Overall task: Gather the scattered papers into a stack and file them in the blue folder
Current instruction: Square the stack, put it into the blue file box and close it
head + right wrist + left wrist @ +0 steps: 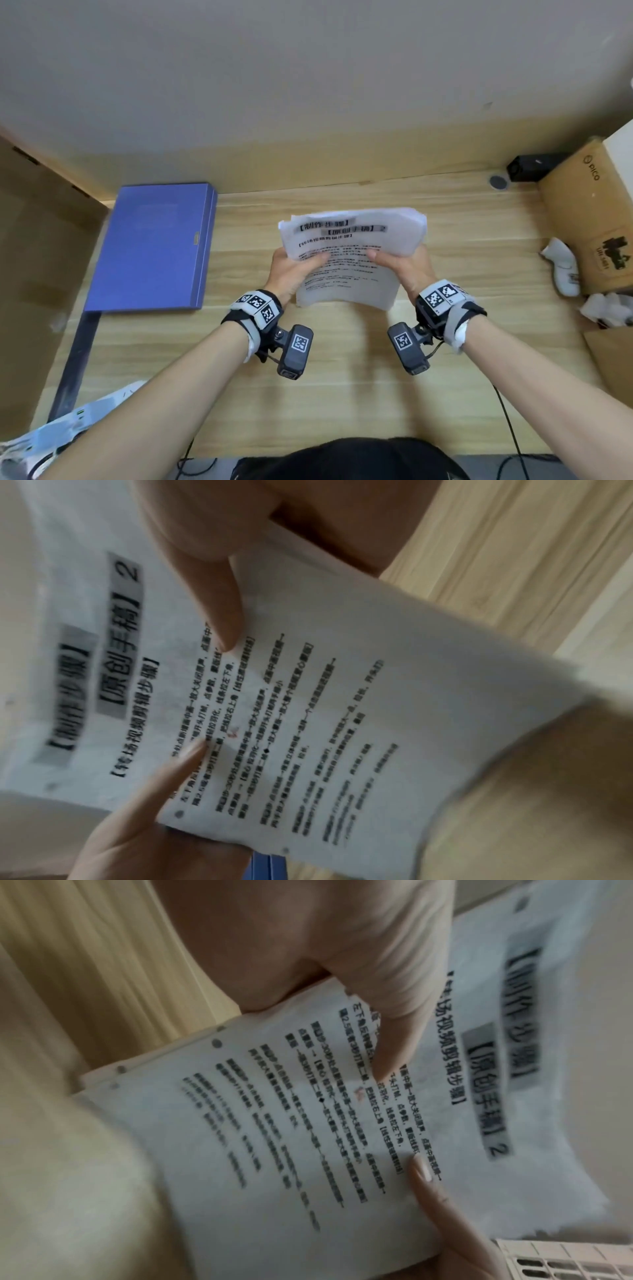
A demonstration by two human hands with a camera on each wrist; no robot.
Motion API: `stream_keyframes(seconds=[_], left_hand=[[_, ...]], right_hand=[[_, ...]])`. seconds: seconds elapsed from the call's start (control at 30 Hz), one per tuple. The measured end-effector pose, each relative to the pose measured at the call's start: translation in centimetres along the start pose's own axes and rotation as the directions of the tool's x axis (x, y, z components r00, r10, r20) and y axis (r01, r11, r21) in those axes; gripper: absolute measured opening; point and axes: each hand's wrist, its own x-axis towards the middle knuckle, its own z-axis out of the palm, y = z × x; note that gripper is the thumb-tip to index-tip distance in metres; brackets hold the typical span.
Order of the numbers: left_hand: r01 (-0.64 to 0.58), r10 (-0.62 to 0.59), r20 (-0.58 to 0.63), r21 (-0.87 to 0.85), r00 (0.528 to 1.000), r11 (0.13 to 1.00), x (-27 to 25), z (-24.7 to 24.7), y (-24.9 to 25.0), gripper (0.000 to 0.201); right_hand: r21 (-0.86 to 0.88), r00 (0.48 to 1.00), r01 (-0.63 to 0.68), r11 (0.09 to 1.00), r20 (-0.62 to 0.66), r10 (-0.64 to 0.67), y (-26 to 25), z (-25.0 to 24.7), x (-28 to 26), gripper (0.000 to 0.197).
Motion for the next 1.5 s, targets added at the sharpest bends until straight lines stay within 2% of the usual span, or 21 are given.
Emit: stream_keyframes(seconds=[0.13,0.23,0.33,0.4,0.5,0.73,0.83,1.0,1.07,1.17,1.27,1.37,1.5], left_hand=[[0.109,-0.108,0.009,-0.031,0.994,0.994,0.4,0.8,-1.1,0.026],[0.252,-0.252,0.002,0.045,0.968,0.967,0.8,1.3,-3.9,0.036],[0.386,-0.384,-0.039,0.138,0.922,0.912,0.7,1.9,-7.5,0.051],[0.419,-0.421,-0.026,0.156,0.907,0.894,0.2,2.7,-9.4,0.055],[0.404,-0.404,-0.031,0.161,0.914,0.901,-0.5,4.3,-10.9,0.049],[0.422,-0.420,-0.051,0.165,0.906,0.891,-0.5,8.4,-10.9,0.034],[0.427,-0.425,-0.049,0.168,0.904,0.888,-0.3,9.6,-11.3,0.038],[0.429,-0.424,-0.066,0.166,0.903,0.888,0.0,9.9,-11.7,0.043],[0.419,-0.409,-0.088,0.180,0.908,0.890,0.0,9.4,-11.0,0.052],[0.410,-0.395,-0.108,0.250,0.912,0.877,0.4,7.9,-10.2,0.060],[0.384,-0.365,-0.121,0.270,0.923,0.883,1.1,5.8,-9.7,0.061],[0.350,-0.313,-0.169,0.268,0.934,0.898,1.7,2.7,-9.1,0.057],[0.289,-0.234,-0.228,0.249,0.945,0.925,2.7,-2.8,-8.1,0.051]], right_hand=[[-0.006,0.995,-0.084,0.996,-0.054,0.083,0.8,-1.0,0.7,0.025],[-0.072,0.971,-0.233,0.970,-0.062,0.229,3.8,-2.1,1.5,0.039],[-0.315,0.942,-0.333,0.889,-0.081,0.324,7.7,-3.5,2.1,0.048],[-0.506,0.942,-0.329,0.797,-0.119,0.314,9.7,-4.4,2.1,0.042],[-0.612,0.950,-0.310,0.728,-0.160,0.270,11.1,-5.5,1.6,0.031],[-0.607,0.947,-0.321,0.727,-0.209,0.243,11.3,-8.6,0.9,0.021],[-0.611,0.939,-0.345,0.712,-0.228,0.259,11.5,-9.8,0.8,0.017],[-0.627,0.945,-0.328,0.707,-0.214,0.248,11.1,-10.5,0.5,0.025],[-0.599,0.949,-0.314,0.736,-0.229,0.219,10.9,-10.4,0.4,0.029],[-0.582,0.948,-0.269,0.768,-0.303,0.103,10.7,-9.9,0.6,0.034],[-0.567,0.935,-0.229,0.792,-0.355,0.016,9.9,-8.0,0.5,0.055],[-0.529,0.946,-0.123,0.840,-0.317,-0.062,8.9,-4.9,0.7,0.051],[-0.423,0.967,-0.076,0.903,-0.251,-0.036,7.3,1.4,1.3,0.042]])
